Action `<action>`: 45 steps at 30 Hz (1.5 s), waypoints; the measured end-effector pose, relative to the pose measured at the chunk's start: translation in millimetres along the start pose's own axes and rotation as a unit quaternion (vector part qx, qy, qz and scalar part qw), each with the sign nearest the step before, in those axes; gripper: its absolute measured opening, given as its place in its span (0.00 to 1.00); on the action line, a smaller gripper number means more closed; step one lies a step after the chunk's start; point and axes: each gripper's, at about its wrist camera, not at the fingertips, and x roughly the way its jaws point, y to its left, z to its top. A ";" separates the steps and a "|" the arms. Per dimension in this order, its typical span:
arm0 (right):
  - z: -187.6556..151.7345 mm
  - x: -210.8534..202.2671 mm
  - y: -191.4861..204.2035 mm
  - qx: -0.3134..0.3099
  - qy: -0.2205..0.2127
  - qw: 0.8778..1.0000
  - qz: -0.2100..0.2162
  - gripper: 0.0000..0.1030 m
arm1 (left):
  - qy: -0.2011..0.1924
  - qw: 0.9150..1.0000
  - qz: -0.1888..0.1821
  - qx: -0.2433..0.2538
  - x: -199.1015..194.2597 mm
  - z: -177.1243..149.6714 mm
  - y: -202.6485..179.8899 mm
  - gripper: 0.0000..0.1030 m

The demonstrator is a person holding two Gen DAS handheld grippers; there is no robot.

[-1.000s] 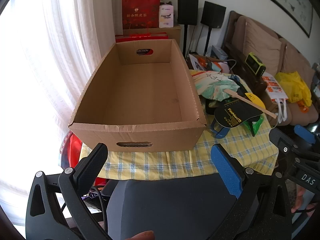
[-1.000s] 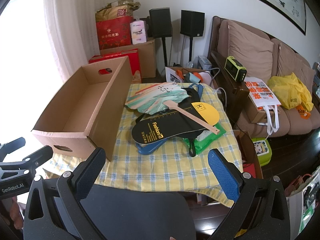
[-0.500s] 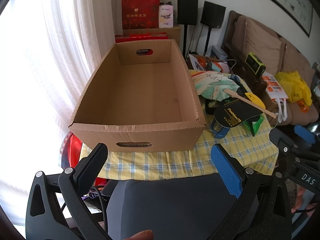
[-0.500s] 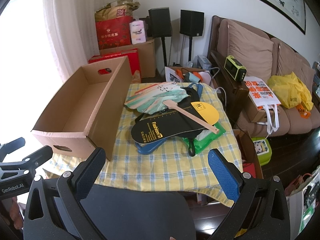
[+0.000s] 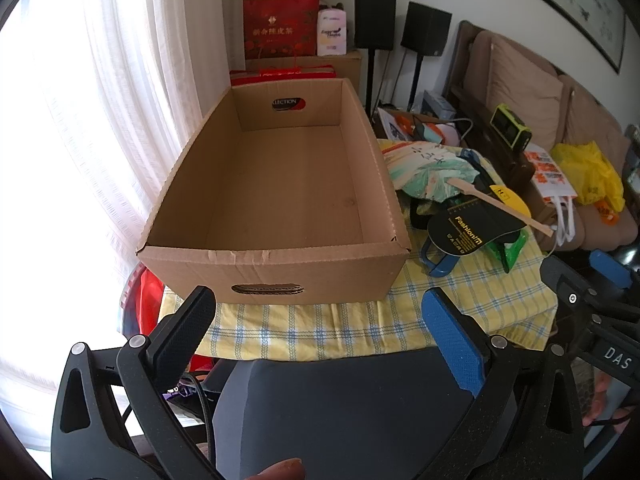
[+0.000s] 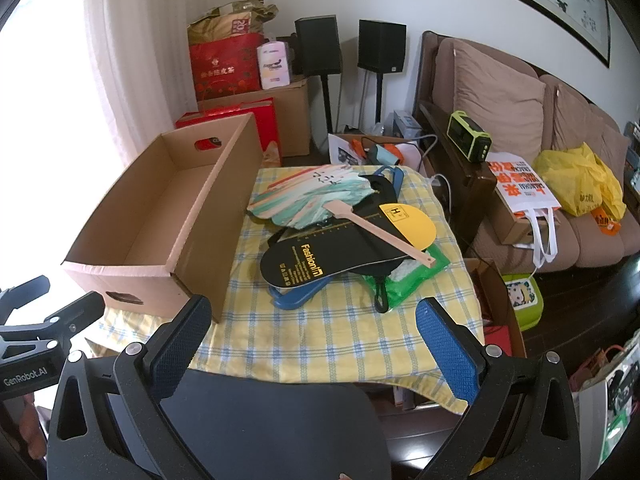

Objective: Organize objects

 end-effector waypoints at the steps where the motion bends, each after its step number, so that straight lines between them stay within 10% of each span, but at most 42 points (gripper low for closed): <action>1: 0.4 -0.1 -0.1 0.000 0.000 1.000 0.000 1.00 | 0.000 1.000 0.000 0.000 0.3 -0.2 -0.1 1.00; 16: -5.8 3.7 -9.0 0.005 0.001 1.000 -0.003 1.00 | 0.001 1.000 -0.017 0.018 11.2 2.0 -14.1 1.00; 45: 7.3 34.2 -145.9 0.113 -0.002 0.993 -0.038 1.00 | 0.020 0.989 -0.143 0.029 49.8 -0.7 -72.7 1.00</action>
